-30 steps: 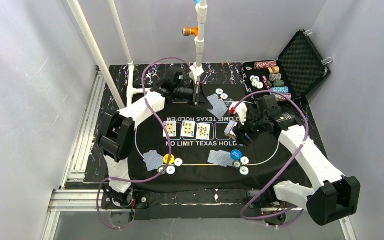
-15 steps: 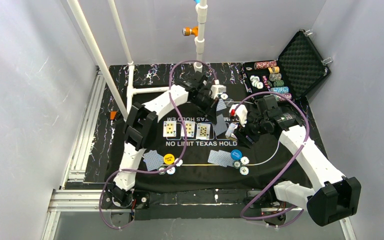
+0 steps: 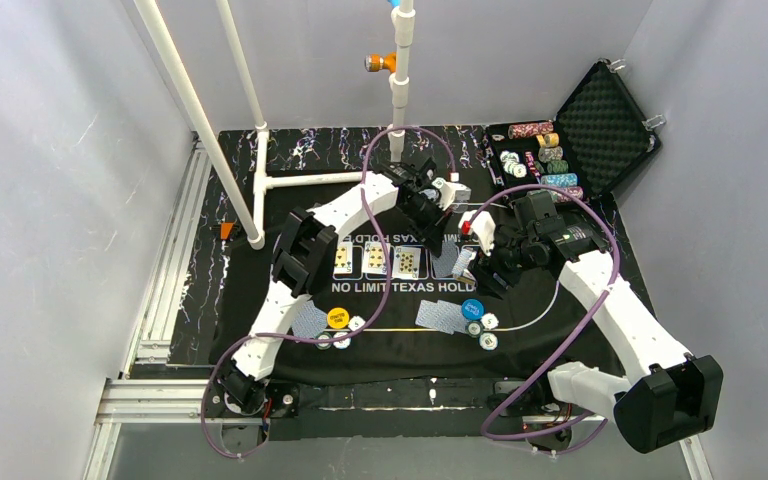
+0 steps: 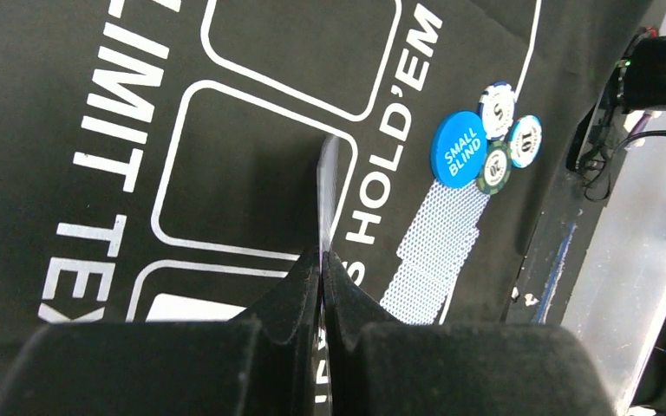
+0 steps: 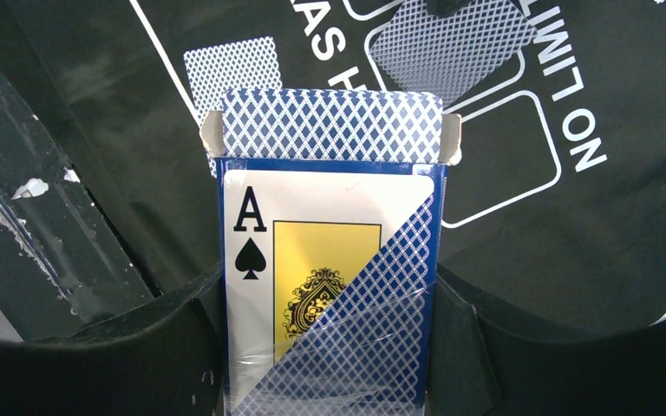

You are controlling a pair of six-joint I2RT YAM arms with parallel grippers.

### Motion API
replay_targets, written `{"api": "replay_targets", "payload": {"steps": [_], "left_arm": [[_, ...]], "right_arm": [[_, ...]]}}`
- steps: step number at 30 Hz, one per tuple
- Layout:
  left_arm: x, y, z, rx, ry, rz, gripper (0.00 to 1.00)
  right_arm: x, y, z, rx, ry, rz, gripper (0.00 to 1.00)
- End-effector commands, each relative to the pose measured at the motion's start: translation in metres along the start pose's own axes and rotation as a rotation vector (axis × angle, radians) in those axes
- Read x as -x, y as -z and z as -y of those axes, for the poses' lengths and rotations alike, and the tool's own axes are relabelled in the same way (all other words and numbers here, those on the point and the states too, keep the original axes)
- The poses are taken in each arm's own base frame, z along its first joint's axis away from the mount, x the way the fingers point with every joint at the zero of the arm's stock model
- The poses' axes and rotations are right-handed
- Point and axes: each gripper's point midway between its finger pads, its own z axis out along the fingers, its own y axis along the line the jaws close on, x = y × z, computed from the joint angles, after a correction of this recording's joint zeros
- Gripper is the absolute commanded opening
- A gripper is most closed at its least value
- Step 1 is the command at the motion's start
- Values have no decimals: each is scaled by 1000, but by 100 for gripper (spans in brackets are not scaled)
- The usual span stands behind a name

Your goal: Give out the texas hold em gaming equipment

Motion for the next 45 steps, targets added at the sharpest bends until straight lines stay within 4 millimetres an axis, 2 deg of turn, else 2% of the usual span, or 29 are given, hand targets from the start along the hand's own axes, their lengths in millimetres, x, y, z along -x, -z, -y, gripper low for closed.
{"api": "replay_targets", "payload": {"steps": [1, 10, 14, 16, 21, 24, 28, 31, 32, 33, 34, 39, 42, 45], "left_arm": [[-5, -6, 3, 4, -28, -43, 0], [-1, -15, -17, 63, -52, -55, 0], [1, -17, -26, 96, -65, -57, 8], [0, -17, -29, 107, -66, -61, 16], [7, -10, -31, 144, -81, -50, 43], [16, 6, -31, 185, -103, -27, 60], [29, 38, -28, 182, -35, 47, 77], [30, 61, -8, 59, 92, 116, 81], [34, 71, 5, -1, 135, 153, 81], [25, 73, 15, -65, 198, 158, 81], [24, 79, 29, -123, 229, 185, 81], [22, 102, 84, -298, 282, 331, 84], [26, 109, 102, -349, 287, 370, 86], [24, 101, 111, -358, 293, 352, 87]], "right_arm": [[18, 13, 4, -23, 44, 53, 1], [17, 10, 5, -24, 44, 56, 1], [16, 10, 4, -26, 45, 56, 1], [16, 11, 4, -28, 45, 54, 1], [15, 9, 3, -24, 40, 57, 1], [15, 9, 4, -30, 41, 56, 1], [16, 9, 7, -42, 30, 58, 1], [18, 8, 9, -51, 19, 68, 1], [19, 8, 9, -53, 16, 69, 1], [19, 8, 10, -57, 13, 72, 1], [20, 8, 11, -60, 7, 74, 1], [24, 6, 9, -45, 8, 92, 1], [30, 6, 6, -25, 20, 114, 1], [34, 6, 2, 2, 36, 136, 1]]}}
